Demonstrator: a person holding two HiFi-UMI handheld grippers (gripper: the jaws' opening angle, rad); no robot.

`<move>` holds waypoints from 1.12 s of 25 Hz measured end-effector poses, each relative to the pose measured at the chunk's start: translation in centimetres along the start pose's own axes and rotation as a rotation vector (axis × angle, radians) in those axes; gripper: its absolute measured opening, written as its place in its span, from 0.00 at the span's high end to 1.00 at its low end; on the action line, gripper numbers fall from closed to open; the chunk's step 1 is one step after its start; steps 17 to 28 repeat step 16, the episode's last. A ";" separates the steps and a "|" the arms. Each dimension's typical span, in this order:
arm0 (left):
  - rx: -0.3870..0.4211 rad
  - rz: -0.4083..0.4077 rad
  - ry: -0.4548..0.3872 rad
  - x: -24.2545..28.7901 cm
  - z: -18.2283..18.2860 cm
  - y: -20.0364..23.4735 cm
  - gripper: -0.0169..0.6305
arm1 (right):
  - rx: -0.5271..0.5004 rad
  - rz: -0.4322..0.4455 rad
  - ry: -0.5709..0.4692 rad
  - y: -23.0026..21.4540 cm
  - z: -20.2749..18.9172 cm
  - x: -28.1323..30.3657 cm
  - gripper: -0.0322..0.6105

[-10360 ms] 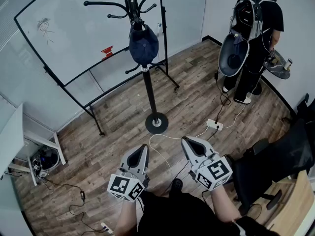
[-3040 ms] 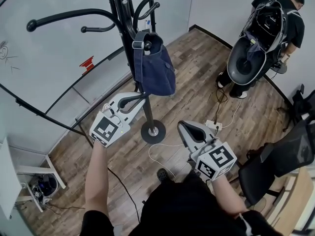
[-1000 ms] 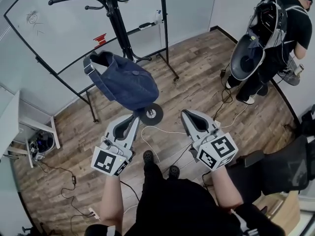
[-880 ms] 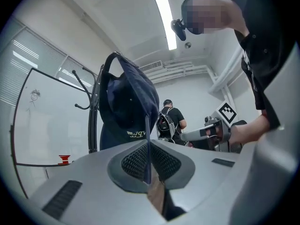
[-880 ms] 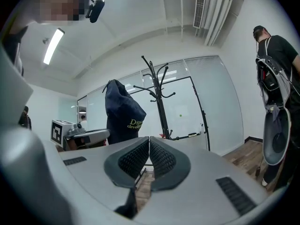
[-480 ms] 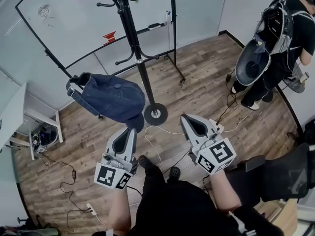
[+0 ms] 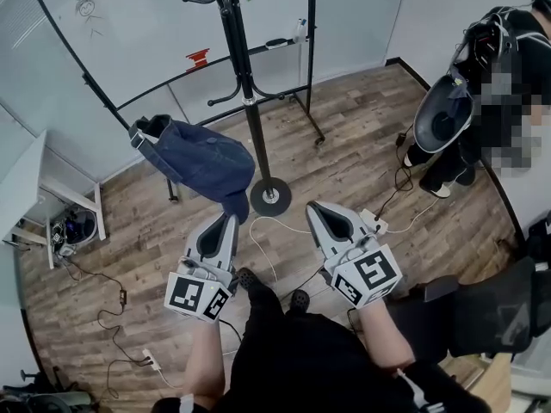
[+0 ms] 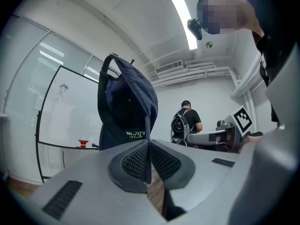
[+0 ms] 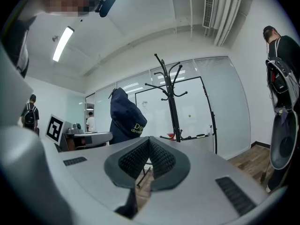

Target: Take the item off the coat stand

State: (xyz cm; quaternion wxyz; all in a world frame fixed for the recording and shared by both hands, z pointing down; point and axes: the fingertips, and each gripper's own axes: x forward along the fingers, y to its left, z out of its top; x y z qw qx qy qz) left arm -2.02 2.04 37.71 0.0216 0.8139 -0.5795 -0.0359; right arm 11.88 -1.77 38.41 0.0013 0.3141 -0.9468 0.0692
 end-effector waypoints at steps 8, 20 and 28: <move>-0.007 -0.002 -0.005 0.0 0.1 0.0 0.94 | -0.020 0.028 0.009 0.9 0.1 0.2 0.90; -0.010 -0.009 0.000 0.2 -0.1 -0.5 0.94 | -0.021 0.022 0.009 0.4 0.0 -0.1 0.90; -0.010 -0.009 0.000 0.2 -0.1 -0.5 0.94 | -0.021 0.022 0.009 0.4 0.0 -0.1 0.90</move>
